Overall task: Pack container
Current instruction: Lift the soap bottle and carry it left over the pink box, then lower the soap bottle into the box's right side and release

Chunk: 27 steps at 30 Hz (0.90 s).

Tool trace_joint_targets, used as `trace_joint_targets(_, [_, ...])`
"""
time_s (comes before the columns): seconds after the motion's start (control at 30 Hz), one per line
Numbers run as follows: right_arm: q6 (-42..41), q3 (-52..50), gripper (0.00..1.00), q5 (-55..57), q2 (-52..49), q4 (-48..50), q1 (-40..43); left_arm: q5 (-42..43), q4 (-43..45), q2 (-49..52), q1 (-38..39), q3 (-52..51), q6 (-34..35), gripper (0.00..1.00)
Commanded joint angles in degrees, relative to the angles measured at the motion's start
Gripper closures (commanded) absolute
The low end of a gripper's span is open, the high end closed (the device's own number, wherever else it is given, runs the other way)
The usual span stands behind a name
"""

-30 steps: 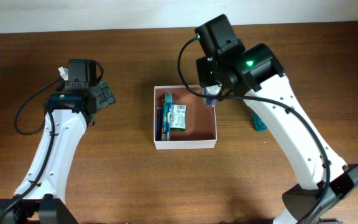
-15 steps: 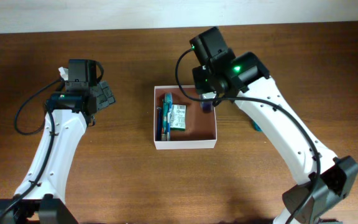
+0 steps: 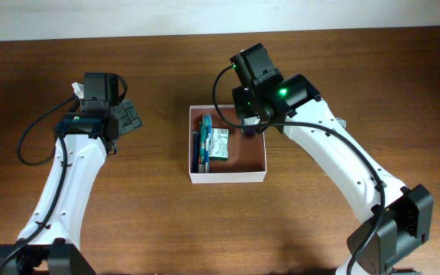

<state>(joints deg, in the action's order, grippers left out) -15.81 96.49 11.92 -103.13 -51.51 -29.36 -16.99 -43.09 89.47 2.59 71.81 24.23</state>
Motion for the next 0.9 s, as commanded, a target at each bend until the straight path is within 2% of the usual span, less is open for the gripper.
trace_joint_targets(0.0, [0.4,-1.5,0.71,0.3,1.5,1.9,-0.3,-0.8,0.2,-0.4,-0.1,0.4,-0.1,0.01])
trace_joint_targets(0.4, [0.4,-6.9,0.71,2.0,1.5,7.4,-0.3,-0.8,0.2,-0.4,-0.1,0.4,-0.1,0.01])
trace_joint_targets(0.87, [0.4,-7.5,0.71,3.6,1.5,6.9,-0.3,-0.8,0.2,-0.4,-0.1,0.4,-0.1,0.01])
